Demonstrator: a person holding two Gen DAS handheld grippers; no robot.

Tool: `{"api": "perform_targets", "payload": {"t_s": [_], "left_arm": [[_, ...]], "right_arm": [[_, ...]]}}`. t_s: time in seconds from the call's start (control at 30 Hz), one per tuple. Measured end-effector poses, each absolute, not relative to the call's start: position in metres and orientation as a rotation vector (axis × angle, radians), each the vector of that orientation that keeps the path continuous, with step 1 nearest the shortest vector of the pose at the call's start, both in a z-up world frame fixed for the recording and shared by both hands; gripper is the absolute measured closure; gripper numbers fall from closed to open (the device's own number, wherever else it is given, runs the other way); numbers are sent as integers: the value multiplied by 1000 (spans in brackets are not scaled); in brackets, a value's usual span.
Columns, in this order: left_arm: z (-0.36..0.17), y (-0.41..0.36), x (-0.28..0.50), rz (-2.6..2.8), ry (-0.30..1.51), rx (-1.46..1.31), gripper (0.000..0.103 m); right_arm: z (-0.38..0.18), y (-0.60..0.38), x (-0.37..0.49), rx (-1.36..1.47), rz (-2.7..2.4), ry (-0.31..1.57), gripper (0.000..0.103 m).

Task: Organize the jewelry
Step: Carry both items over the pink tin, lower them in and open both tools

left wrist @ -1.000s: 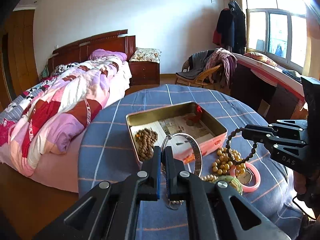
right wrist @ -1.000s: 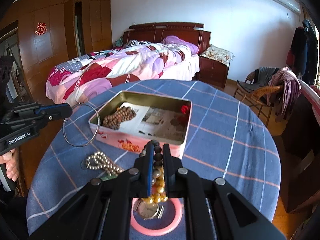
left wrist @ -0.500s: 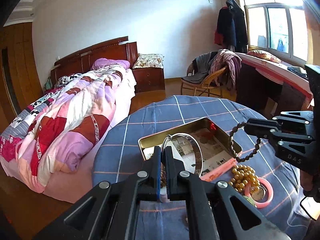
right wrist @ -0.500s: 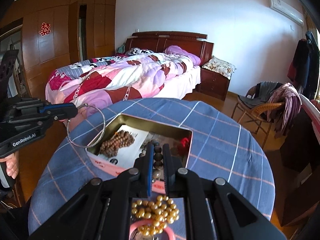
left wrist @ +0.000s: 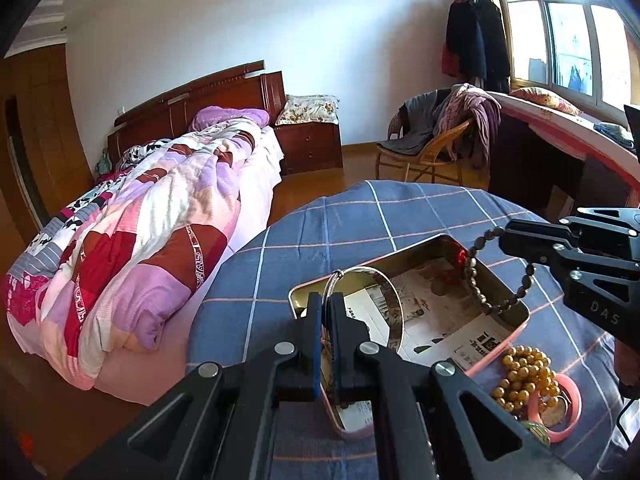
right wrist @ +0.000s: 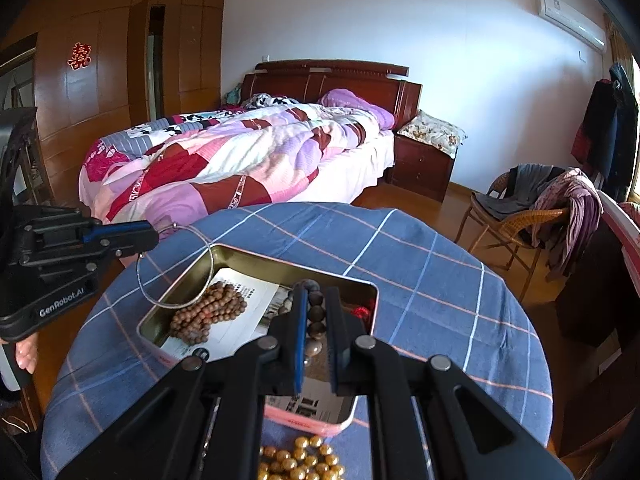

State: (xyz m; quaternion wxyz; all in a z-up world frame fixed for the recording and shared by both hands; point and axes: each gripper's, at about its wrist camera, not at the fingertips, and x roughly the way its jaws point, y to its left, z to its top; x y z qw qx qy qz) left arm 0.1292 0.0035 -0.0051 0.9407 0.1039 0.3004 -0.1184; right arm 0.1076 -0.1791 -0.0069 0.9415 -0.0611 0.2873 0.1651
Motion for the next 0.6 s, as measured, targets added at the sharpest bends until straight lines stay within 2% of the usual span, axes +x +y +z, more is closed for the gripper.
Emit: {"api": "perform_targets", "payload": {"t_s": [0.6], "left_arm": [[-28, -14, 156, -242, 673, 255, 100]], "right_arm": [[-28, -172, 136, -152, 313, 639, 92]]}}
